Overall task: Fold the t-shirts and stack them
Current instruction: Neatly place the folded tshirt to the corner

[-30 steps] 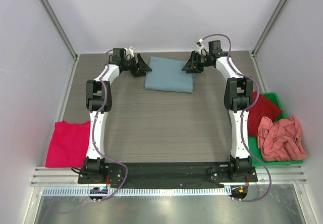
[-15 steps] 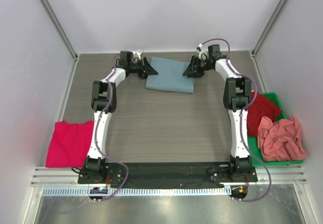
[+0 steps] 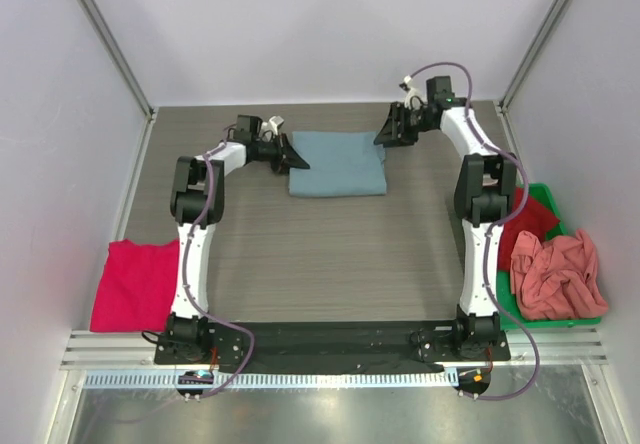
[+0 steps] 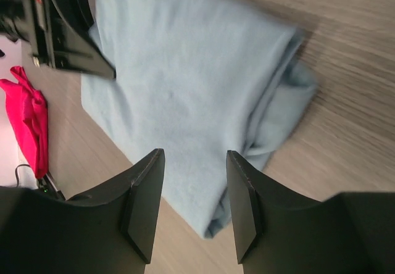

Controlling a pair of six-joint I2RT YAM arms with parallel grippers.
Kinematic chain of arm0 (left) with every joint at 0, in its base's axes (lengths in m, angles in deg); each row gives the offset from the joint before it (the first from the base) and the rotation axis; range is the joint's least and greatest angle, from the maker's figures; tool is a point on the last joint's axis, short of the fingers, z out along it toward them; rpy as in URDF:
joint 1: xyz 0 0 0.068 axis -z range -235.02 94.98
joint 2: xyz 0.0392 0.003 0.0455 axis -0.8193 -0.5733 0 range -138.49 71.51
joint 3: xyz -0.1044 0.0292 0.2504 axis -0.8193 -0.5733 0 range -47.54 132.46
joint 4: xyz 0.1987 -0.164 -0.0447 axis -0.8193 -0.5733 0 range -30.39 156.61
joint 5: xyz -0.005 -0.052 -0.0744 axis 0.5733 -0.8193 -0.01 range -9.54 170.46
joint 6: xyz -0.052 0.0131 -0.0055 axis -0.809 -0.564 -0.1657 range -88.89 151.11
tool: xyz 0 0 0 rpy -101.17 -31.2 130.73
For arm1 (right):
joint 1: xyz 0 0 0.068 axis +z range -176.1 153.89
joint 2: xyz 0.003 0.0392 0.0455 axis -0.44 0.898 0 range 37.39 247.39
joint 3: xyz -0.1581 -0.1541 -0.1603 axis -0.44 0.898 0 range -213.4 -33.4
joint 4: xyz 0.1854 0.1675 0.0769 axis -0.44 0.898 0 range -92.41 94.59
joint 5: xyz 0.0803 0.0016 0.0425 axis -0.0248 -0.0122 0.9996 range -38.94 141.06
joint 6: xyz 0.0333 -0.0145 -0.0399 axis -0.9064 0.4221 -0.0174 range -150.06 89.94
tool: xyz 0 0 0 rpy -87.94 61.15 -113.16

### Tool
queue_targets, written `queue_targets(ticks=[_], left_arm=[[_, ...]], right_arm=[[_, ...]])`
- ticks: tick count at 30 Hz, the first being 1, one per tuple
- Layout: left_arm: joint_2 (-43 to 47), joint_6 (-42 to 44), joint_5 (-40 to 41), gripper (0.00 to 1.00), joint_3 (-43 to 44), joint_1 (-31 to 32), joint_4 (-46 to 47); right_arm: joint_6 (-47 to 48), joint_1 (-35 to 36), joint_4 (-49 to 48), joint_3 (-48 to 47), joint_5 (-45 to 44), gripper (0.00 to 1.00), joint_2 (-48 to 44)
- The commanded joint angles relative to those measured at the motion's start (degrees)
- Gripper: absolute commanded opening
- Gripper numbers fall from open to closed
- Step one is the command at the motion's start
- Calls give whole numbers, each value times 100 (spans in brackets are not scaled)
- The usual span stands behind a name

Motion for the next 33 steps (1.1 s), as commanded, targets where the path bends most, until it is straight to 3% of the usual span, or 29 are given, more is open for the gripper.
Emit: queue_targets(ticks=[1, 8, 17, 21, 29, 32, 33], left_arm=[[1150, 149, -419, 1, -1144, -44, -682], [2899, 1782, 169, 0, -2669, -53, -2816], [5578, 3347, 1795, 0, -4164, -79, -4503], [6414, 3534, 2175, 0, -4603, -342, -4999], [7304, 3585, 2033, 0, -4499, -1441, -5130], [7358, 3944, 2138, 0, -4078, -1538, -5489], [7297, 4477, 2356, 0, -3772, -1538, -5682]], right_arm=[[653, -247, 369, 25, 136, 50, -1017], [1173, -722, 554, 754, 338, 49, -1834], [1965, -845, 932, 1888, 611, 48, -2855], [2114, -845, 958, 2318, 708, 48, -3198], [2027, -845, 958, 2442, 787, 47, -3374], [1991, -845, 958, 2425, 822, 47, -3357], [1983, -845, 958, 2416, 822, 47, -3348]])
